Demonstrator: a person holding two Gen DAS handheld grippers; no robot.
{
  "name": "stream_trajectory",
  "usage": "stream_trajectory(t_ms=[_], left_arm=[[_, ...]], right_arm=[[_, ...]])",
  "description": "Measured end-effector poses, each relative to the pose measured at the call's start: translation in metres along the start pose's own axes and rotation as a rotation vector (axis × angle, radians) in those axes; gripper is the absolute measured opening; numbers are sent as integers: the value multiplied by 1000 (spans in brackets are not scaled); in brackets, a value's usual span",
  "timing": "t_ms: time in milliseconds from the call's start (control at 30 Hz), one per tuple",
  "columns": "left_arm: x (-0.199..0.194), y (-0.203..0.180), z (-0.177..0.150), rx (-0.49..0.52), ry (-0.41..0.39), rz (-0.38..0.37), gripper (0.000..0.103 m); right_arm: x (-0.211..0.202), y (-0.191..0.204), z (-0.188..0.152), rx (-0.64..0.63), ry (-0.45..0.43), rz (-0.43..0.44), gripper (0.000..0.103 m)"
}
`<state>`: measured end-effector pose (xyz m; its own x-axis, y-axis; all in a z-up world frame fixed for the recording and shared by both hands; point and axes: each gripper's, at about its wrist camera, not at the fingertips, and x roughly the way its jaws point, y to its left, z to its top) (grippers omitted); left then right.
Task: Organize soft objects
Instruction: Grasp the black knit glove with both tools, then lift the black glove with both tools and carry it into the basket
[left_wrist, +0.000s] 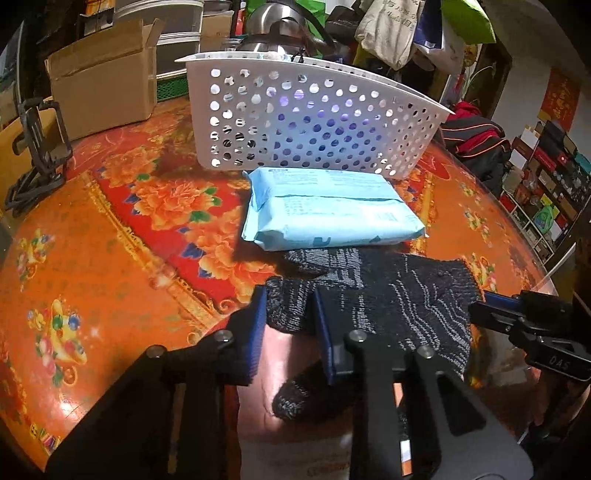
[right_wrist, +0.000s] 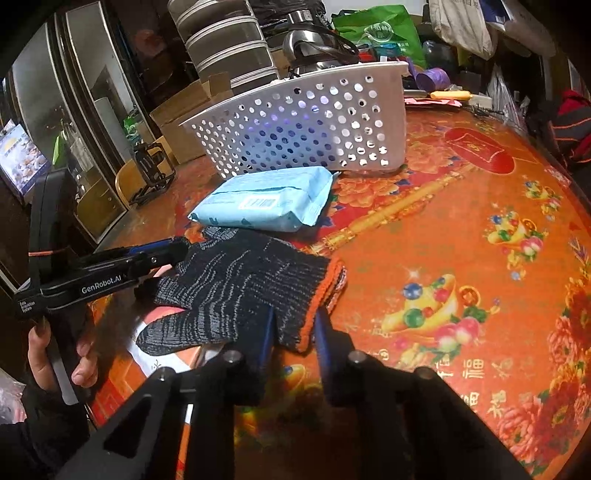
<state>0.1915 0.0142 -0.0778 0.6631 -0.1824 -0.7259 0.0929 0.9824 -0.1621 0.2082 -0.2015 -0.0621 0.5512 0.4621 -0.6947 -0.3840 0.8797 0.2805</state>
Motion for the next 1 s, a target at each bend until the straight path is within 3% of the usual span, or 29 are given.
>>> stream_trajectory(t_ms=[133,467,1000], left_arm=[[-3,10,-1,-43,-10,-36,15],[-5,14,-3,-71,-22,-47,10],[-47,5,-15,-23,-126,-59,8]], right_arm=[[-6,2,-2,-8,-31,-9,11],[-15,3,-4,-18,-83,-1,10],[-47,23,-5,-111,-172,-39,9]])
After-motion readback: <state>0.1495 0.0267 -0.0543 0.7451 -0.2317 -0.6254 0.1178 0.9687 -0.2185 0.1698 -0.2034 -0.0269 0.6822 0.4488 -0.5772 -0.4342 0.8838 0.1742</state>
